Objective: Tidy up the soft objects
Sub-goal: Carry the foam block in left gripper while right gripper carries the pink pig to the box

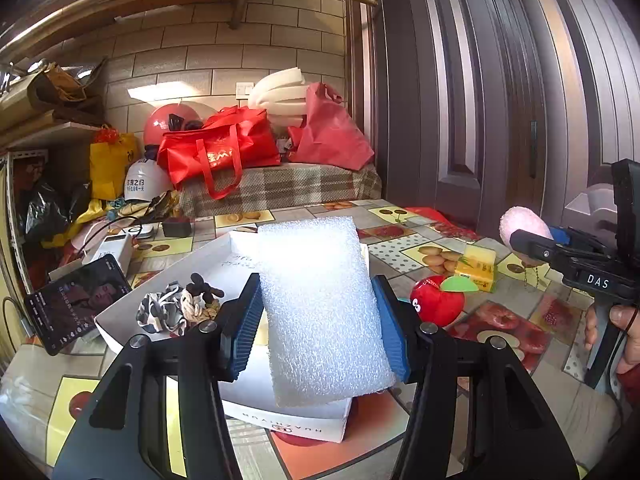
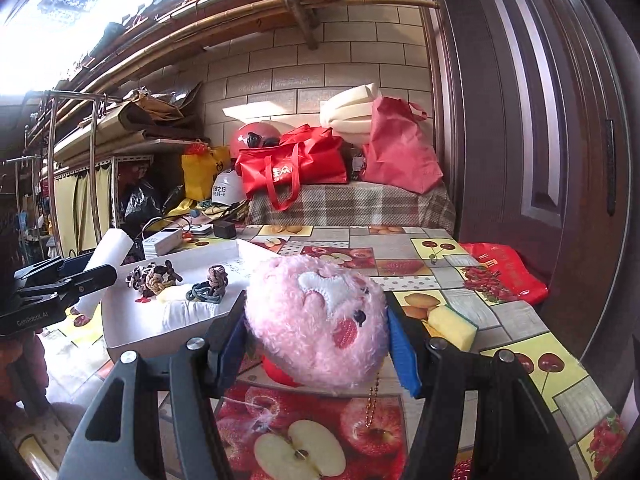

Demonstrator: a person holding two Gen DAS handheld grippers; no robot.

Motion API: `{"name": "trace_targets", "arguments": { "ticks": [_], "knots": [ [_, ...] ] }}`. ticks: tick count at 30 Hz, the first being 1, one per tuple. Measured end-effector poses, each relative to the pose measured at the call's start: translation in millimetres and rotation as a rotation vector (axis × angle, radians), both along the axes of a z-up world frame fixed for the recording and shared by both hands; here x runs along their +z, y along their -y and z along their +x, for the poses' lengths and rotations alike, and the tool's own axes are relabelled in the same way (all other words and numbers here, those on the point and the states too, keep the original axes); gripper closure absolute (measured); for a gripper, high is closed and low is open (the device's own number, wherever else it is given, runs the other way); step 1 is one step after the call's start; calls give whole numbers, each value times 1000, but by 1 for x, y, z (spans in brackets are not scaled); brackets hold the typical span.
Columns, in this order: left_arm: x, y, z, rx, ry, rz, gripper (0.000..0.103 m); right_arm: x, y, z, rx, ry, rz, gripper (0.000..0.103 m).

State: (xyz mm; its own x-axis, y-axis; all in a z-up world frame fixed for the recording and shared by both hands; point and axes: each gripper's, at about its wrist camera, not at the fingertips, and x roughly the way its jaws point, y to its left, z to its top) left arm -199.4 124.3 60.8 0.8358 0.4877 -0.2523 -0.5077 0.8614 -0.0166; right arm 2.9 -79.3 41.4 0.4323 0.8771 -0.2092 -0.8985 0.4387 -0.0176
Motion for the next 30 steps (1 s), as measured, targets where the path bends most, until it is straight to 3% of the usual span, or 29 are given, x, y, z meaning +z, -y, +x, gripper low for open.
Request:
{"name": "trace_targets", "arguments": {
  "ticks": [19,30],
  "knots": [
    [-7,-48,-11,91,-15,-72,49,-14,-63,-26,156,-49,-106,41],
    [-9,-88,-5,156,-19,-87,49,-18,-107,-46,226,-24,-143,41]
  ]
}}
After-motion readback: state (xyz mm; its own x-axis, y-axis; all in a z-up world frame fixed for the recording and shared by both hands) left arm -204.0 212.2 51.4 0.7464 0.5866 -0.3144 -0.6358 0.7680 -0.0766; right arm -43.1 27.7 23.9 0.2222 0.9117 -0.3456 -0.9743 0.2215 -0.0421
